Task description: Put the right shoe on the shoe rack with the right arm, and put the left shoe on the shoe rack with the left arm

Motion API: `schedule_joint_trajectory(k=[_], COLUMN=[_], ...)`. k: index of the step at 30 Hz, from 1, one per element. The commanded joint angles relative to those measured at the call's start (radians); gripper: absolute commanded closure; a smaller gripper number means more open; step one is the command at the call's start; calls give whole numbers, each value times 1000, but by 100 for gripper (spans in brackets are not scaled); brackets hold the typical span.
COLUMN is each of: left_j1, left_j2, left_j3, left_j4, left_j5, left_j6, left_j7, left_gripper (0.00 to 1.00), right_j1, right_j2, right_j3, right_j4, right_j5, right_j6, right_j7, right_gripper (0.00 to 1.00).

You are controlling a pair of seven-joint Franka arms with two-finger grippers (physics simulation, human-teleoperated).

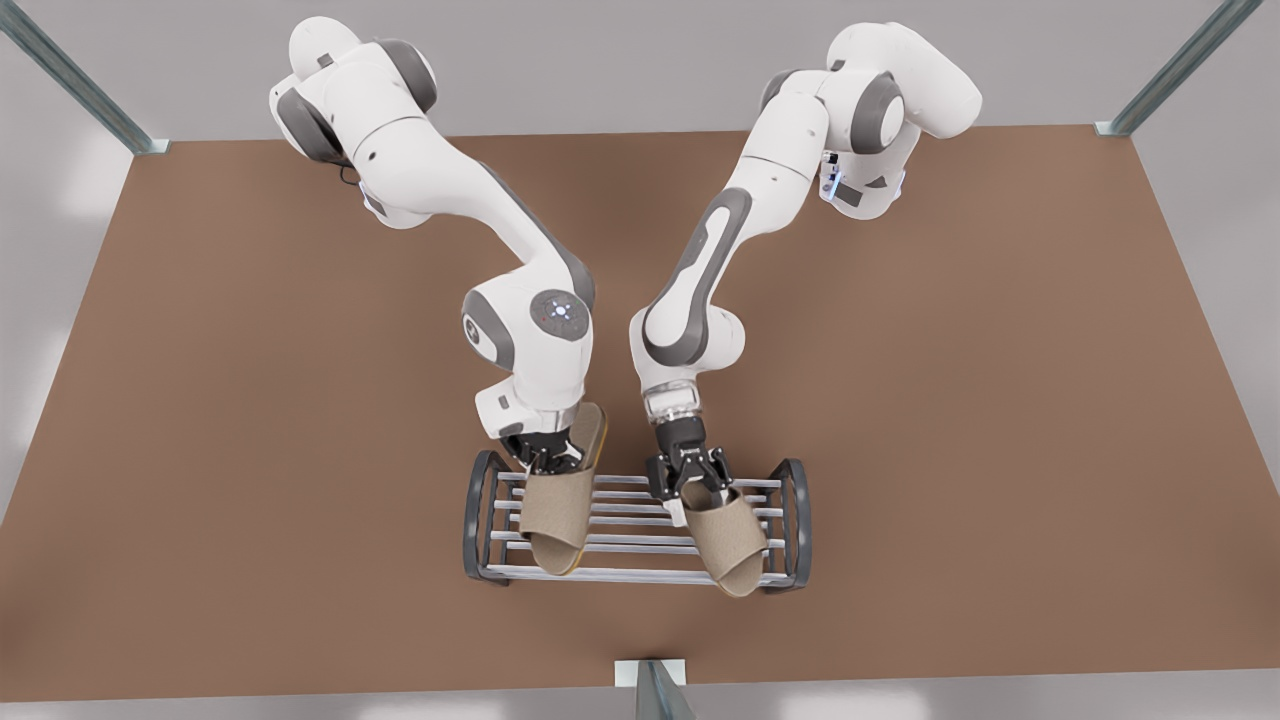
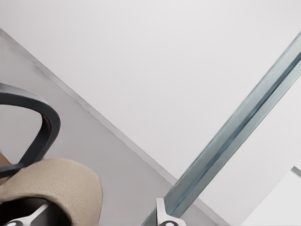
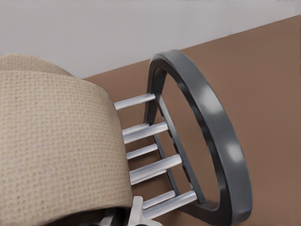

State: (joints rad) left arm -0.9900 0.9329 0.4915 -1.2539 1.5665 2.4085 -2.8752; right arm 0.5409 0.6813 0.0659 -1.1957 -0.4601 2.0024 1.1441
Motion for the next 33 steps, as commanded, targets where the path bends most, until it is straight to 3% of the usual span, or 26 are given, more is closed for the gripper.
schedule_joint_trajectory(k=[1, 8, 9, 11, 21, 23, 30, 33], left_j1=[1, -9, -9, -9, -6, -15, -48, -61], left_j2=[0, -2, -2, 0, 1, 0, -13, -66], left_j3=[-5, -17, -19, -28, -30, -31, -40, -50], left_j4=[2, 2, 2, 2, -21, -24, -41, -88], left_j5=[-2, -16, -16, -26, -28, -43, -74, -86], left_j6=[-11, -37, -39, -52, -89, -101, -129, -134], left_j7=[45, 57, 59, 59, 57, 57, 57, 59], left_gripper=[0, 0, 0, 0, 0, 0, 0, 0], right_j1=[5, 19, 17, 13, 2, -88, -197, -318], right_j2=[-2, 14, 14, 10, 9, 6, -3, -74], right_j3=[0, 0, 0, 0, 25, 160, 259, 361], right_j4=[-12, -53, -53, -51, -39, -15, 13, 11], right_j5=[-23, -51, -49, -46, -38, -40, -35, 4], right_j6=[12, 15, 13, 4, 10, 12, 13, -2], right_j7=[129, 137, 135, 71, 68, 66, -20, -58], right_gripper=[79, 79, 66, 0, 0, 0, 0, 0])
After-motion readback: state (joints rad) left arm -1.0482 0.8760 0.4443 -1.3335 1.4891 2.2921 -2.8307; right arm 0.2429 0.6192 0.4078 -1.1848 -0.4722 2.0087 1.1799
